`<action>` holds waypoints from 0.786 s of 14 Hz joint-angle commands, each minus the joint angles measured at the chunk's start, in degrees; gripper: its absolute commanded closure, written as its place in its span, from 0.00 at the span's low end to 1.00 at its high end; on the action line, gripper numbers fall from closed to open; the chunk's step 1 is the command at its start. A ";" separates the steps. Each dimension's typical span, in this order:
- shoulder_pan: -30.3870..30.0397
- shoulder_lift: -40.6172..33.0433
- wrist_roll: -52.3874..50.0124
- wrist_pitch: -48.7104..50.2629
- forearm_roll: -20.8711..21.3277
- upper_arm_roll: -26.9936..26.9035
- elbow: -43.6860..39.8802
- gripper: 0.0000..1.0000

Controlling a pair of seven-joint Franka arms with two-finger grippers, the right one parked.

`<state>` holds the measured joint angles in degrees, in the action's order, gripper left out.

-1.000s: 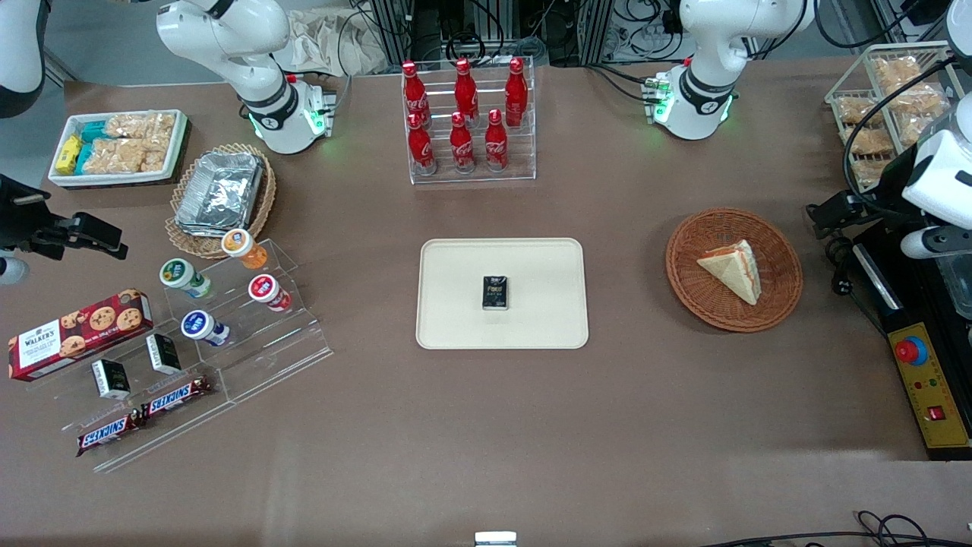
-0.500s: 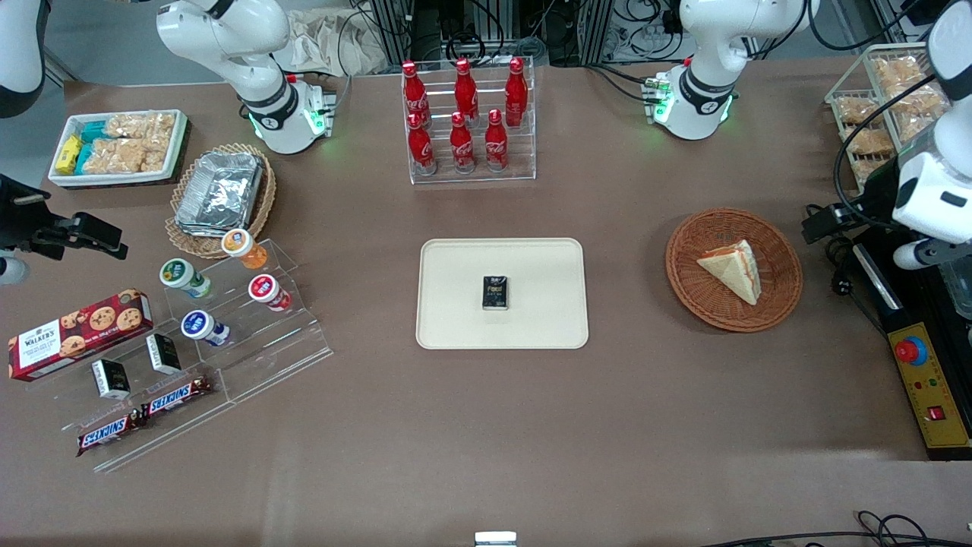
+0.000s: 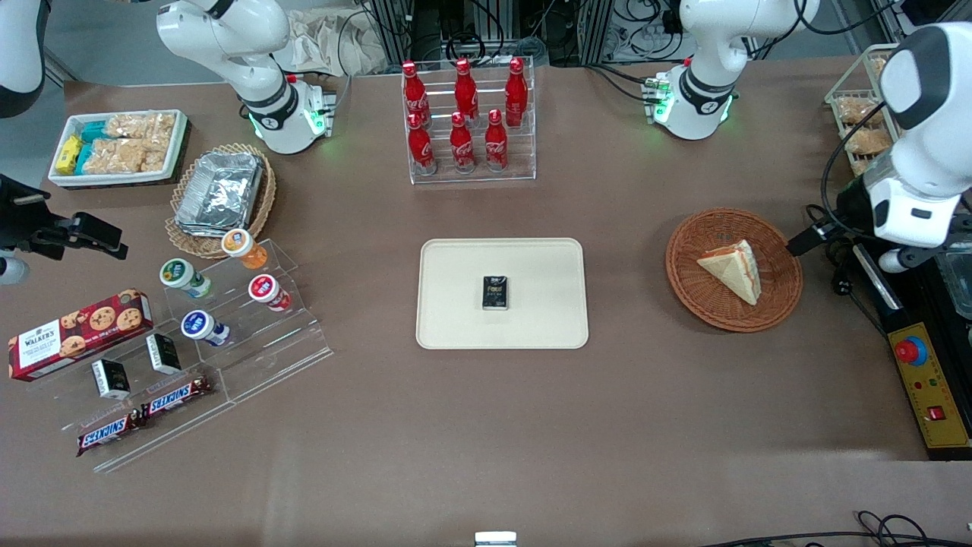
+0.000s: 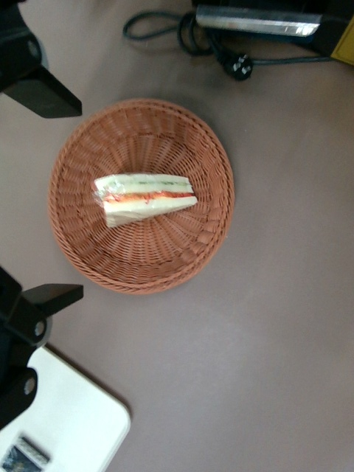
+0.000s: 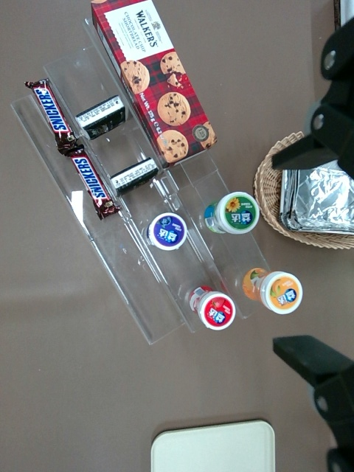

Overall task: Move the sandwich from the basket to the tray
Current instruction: 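Lower the open left gripper around the wrapped sandwich in the basket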

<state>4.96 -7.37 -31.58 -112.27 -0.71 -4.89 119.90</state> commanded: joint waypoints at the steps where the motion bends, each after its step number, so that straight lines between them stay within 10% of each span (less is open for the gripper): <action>1: -0.04 -2.74 -7.67 -4.27 -0.08 0.32 6.22 0.00; 11: -0.04 0.24 -10.78 -20.32 0.36 0.84 19.74 0.00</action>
<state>5.08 -6.57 -41.50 -127.53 -0.70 -4.27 135.44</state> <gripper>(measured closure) 0.000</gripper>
